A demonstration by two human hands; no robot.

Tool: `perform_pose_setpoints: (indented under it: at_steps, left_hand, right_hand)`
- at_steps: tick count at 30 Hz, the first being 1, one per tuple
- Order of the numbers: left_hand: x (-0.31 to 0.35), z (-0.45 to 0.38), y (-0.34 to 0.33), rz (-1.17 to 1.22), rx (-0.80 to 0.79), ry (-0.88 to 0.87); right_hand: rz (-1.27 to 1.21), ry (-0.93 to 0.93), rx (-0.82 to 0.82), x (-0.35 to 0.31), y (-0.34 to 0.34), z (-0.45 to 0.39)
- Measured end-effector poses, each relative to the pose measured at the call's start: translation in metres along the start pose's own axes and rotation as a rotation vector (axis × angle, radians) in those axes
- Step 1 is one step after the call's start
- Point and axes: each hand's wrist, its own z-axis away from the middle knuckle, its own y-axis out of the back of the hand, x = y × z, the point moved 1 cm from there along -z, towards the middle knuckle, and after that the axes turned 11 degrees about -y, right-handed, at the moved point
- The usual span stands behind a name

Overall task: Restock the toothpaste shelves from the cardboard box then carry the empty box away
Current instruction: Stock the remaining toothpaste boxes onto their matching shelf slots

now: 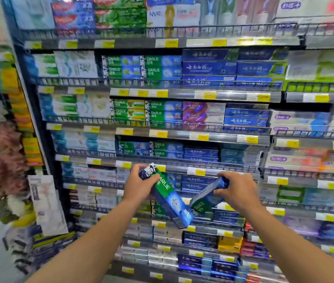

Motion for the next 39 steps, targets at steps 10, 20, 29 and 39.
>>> perform_pose_setpoints:
  at_steps: [10,20,29,39]
  left_hand:
    - [-0.037,-0.036,0.080,0.195,0.126,0.121]
    - [-0.073,-0.113,0.088,0.441,0.270,0.216]
    - [-0.117,-0.197,0.075,0.515,0.364,0.284]
    - [-0.146,-0.266,0.054,0.597,0.365,0.314]
  right_hand:
    - [-0.121,-0.053,-0.025,-0.052,-0.033,-0.027]
    - [-0.165,-0.064,-0.039,-0.073,-0.096,-0.119]
    - [-0.201,-0.096,-0.091,-0.085,-0.160,-0.218]
    - [-0.196,-0.085,-0.165,-0.091,-0.202,-0.291]
